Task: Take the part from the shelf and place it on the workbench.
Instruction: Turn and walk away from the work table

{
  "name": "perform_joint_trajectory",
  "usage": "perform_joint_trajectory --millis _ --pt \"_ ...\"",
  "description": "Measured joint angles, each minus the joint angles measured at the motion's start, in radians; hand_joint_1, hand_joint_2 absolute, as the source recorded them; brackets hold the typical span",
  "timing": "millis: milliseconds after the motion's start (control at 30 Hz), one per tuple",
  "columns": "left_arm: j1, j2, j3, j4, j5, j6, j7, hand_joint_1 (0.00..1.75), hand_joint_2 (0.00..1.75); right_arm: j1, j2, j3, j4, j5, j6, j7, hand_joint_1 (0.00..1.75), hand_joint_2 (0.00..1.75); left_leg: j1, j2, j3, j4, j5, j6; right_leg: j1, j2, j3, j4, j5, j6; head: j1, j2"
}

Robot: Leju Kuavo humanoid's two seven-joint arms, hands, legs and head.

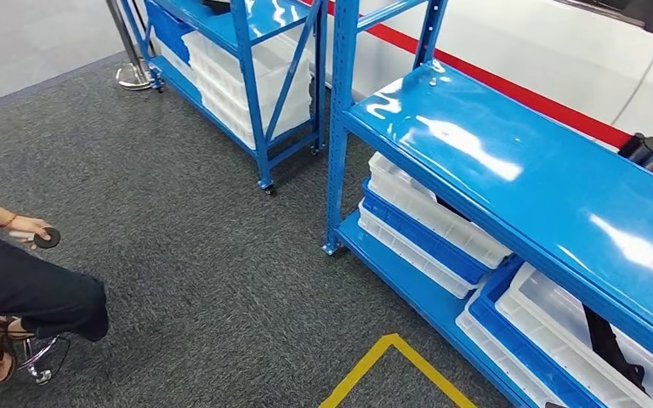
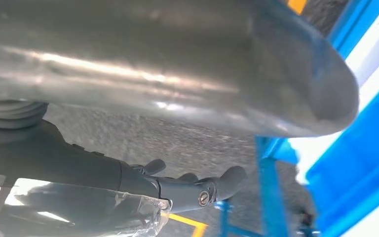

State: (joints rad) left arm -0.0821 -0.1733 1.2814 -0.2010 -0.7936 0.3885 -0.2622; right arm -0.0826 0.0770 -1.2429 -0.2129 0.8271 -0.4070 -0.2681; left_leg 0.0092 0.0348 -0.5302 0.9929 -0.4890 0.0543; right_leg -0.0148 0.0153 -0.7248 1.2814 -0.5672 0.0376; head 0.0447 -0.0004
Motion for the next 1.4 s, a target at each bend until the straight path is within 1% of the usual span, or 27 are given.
perform_joint_trajectory --millis 33,67,133,167,233,300,367,433,500,533,567,600,667,733,800,867,933,1000,1033,1067,1100,1133,1200,1233,1300,1333,1400 --pt "0.0 0.0 0.0 0.0 0.0 0.0 0.0 0.0 1.75 0.002 0.0 0.0 0.0 0.0 0.0 0.0 0.0 0.0 0.0 0.014 0.0 0.0 -0.001 -0.001 -0.004 -0.006 -0.001 0.006 0.003 0.008 0.0 0.0" --pt "0.0 0.0 0.0 0.0 0.0 -0.001 0.0 0.0 1.75 0.004 0.0 0.0 0.0 -0.001 0.0 0.001 0.0 0.0 0.001 0.028 0.001 0.001 -0.003 -0.003 -0.008 -0.013 0.019 -0.028 0.021 0.018 0.0 0.0" --pt "0.0 0.0 0.0 0.0 0.0 -0.002 0.0 0.0 1.75 0.003 -0.002 0.0 0.0 -0.002 0.0 0.001 0.0 0.0 0.0 0.053 0.006 0.002 -0.009 -0.013 -0.012 -0.055 0.101 -0.169 0.068 0.037 0.002 0.0" --pt "0.001 -0.001 0.0 0.0 -0.001 -0.002 0.0 0.0 1.75 0.001 -0.002 0.0 0.0 -0.002 0.0 0.001 0.0 0.0 -0.003 0.065 0.01 0.003 -0.014 -0.019 -0.011 -0.076 0.136 -0.228 0.086 0.038 0.002 0.0" --pt "0.0 0.0 0.0 0.0 -0.003 -0.002 0.001 0.0 1.75 0.0 0.0 0.0 0.0 -0.002 -0.001 0.002 0.0 0.0 -0.007 0.086 0.019 0.005 -0.021 -0.032 -0.005 -0.092 0.164 -0.274 0.099 0.027 0.001 0.0" --pt "-0.004 0.0 0.0 0.0 -0.005 -0.002 0.004 0.0 1.75 0.005 0.002 0.0 0.0 -0.002 -0.002 0.005 0.0 0.0 -0.002 0.096 0.029 0.005 -0.028 -0.045 -0.008 -0.066 0.162 -0.273 0.101 0.01 -0.003 0.0" --pt "-0.007 0.0 0.0 0.0 -0.006 -0.002 0.007 0.0 1.75 0.007 0.002 0.0 0.0 -0.001 -0.004 0.009 0.0 0.0 0.005 0.047 0.017 0.044 -0.06 -0.056 -0.015 -0.044 0.163 -0.275 0.103 -0.008 -0.005 0.0" --pt "-0.003 -0.001 0.0 0.0 -0.005 -0.002 0.009 0.0 1.75 0.003 0.004 0.0 0.0 0.0 -0.006 0.013 0.0 0.0 0.008 -0.017 -0.037 0.16 -0.126 -0.059 -0.015 -0.02 0.163 -0.276 0.105 -0.023 -0.008 0.0" --pt "0.001 -0.001 0.0 0.0 -0.004 -0.001 0.011 0.0 1.75 0.002 0.005 0.0 0.0 0.001 -0.007 0.014 0.0 0.0 0.008 -0.035 -0.099 0.278 -0.171 -0.058 -0.011 0.008 0.162 -0.276 0.105 -0.029 -0.009 0.0" --pt "0.002 -0.001 0.0 0.0 -0.003 -0.001 0.011 0.0 1.75 0.004 0.006 0.0 0.0 0.001 -0.007 0.015 0.0 0.0 0.009 -0.037 -0.111 0.294 -0.163 -0.057 -0.009 0.023 0.162 -0.275 0.105 -0.029 -0.009 0.0" --pt "0.002 -0.001 0.001 0.0 -0.003 -0.001 0.012 0.0 1.75 0.006 0.006 0.0 0.0 0.001 -0.007 0.015 0.0 0.0 0.009 -0.04 -0.105 0.271 -0.137 -0.056 -0.009 0.038 0.164 -0.275 0.106 -0.029 -0.009 0.0" --pt "0.003 -0.001 0.001 0.0 -0.003 -0.001 0.012 0.0 1.75 0.007 0.007 0.0 0.0 0.001 -0.007 0.015 0.0 0.0 0.011 -0.047 -0.081 0.217 -0.098 -0.054 -0.01 0.053 0.166 -0.275 0.106 -0.028 -0.009 0.0" --pt "0.004 0.0 0.001 0.0 -0.002 -0.001 0.012 0.0 1.75 0.005 0.009 0.0 0.0 0.002 -0.007 0.015 0.0 0.0 0.016 -0.097 -0.027 0.087 -0.035 -0.05 -0.007 0.082 0.166 -0.272 0.106 -0.023 -0.009 0.0" --pt "0.004 0.0 0.001 0.0 -0.002 -0.001 0.012 0.0 1.75 0.003 0.01 0.0 0.0 0.004 -0.008 0.015 0.0 0.0 0.014 -0.127 -0.005 0.027 -0.022 -0.046 -0.006 0.106 0.158 -0.272 0.108 -0.01 -0.008 0.0" --pt "0.002 -0.001 0.001 0.0 -0.001 -0.001 0.013 0.0 1.75 0.006 0.01 0.0 0.0 0.005 -0.008 0.015 0.0 0.0 0.008 -0.103 -0.001 0.018 -0.019 -0.034 -0.01 0.126 0.147 -0.276 0.114 0.007 -0.008 0.0" --pt "0.002 -0.001 0.001 0.0 -0.001 -0.001 0.013 0.0 1.75 0.009 0.01 0.0 0.0 0.006 -0.009 0.015 0.0 0.0 0.008 -0.075 0.007 0.006 -0.009 -0.017 -0.01 0.087 0.126 -0.247 0.099 0.012 -0.007 0.0" --pt "0.005 -0.001 0.001 -0.001 -0.001 -0.001 0.013 0.0 1.75 0.004 0.009 0.0 0.0 0.007 -0.009 0.015 0.0 0.0 0.005 -0.041 0.011 -0.001 -0.005 -0.007 -0.006 0.022 0.073 -0.141 0.048 0.004 -0.003 0.0" --pt "0.008 0.0 0.001 -0.001 0.0 -0.001 0.013 0.0 1.75 0.001 0.009 0.0 0.0 0.007 -0.009 0.014 0.0 0.0 0.003 -0.009 0.01 -0.001 -0.007 -0.004 -0.006 0.0 0.012 -0.018 0.0 0.003 -0.001 0.0" --pt "0.008 0.0 0.001 -0.001 0.0 -0.001 0.013 0.0 1.75 0.004 0.009 0.0 0.0 0.007 -0.009 0.014 0.0 0.0 0.002 0.005 0.01 0.0 -0.008 -0.004 -0.007 -0.004 0.002 0.006 -0.004 0.009 -0.001 0.0" --pt "0.008 0.0 0.001 -0.001 0.0 -0.001 0.013 0.0 1.75 0.006 0.009 0.0 0.0 0.007 -0.009 0.014 0.0 0.0 0.002 0.019 0.011 0.0 -0.01 -0.005 -0.009 -0.008 0.012 -0.01 0.008 0.018 0.0 0.0" --pt "0.008 -0.001 0.001 -0.001 -0.001 -0.001 0.013 0.0 1.75 0.008 0.008 0.0 0.0 0.007 -0.009 0.014 0.0 0.0 0.002 0.032 0.014 0.0 -0.013 -0.008 -0.01 -0.018 0.044 -0.066 0.031 0.028 0.0 0.0" --pt "0.007 -0.001 0.001 -0.001 -0.001 -0.001 0.013 0.0 1.75 0.008 0.007 0.0 0.0 0.007 -0.009 0.014 0.0 0.0 0.001 0.044 0.018 0.0 -0.016 -0.012 -0.011 -0.044 0.086 -0.144 0.058 0.035 0.0 0.0" --pt "0.008 -0.002 0.001 -0.001 -0.003 -0.002 0.012 0.0 1.75 0.005 0.006 0.0 0.0 0.007 -0.01 0.014 0.0 0.0 -0.004 0.067 0.028 0.001 -0.026 -0.023 -0.005 -0.095 0.15 -0.256 0.096 0.033 0.0 0.0" --pt "0.007 -0.002 0.001 -0.001 -0.004 -0.002 0.011 0.0 1.75 0.004 0.007 0.0 0.0 0.006 -0.01 0.014 0.0 0.0 -0.007 0.077 0.033 0.001 -0.03 -0.029 -0.002 -0.107 0.16 -0.274 0.102 0.025 -0.001 0.0" --pt "0.003 -0.001 0.0 -0.001 -0.006 -0.002 0.01 0.0 1.75 0.005 0.007 0.0 0.0 0.005 -0.011 0.014 0.0 0.0 -0.007 0.097 0.043 -0.001 -0.036 -0.039 0.001 -0.086 0.157 -0.274 0.104 0.01 -0.002 0.0" --pt "0.0 -0.001 0.0 -0.001 -0.007 -0.002 0.009 0.0 1.75 0.007 0.007 0.0 0.0 0.004 -0.011 0.014 0.0 0.0 -0.005 0.087 0.046 0.002 -0.043 -0.045 -0.004 -0.073 0.158 -0.276 0.105 0.003 -0.003 0.0" --pt "-0.001 -0.001 0.0 -0.001 -0.01 -0.002 0.009 0.0 1.75 0.007 0.008 0.0 0.0 0.002 -0.011 0.014 0.0 0.0 0.001 0.032 0.028 0.054 -0.084 -0.055 -0.015 -0.047 0.161 -0.28 0.11 -0.014 -0.007 0.0"
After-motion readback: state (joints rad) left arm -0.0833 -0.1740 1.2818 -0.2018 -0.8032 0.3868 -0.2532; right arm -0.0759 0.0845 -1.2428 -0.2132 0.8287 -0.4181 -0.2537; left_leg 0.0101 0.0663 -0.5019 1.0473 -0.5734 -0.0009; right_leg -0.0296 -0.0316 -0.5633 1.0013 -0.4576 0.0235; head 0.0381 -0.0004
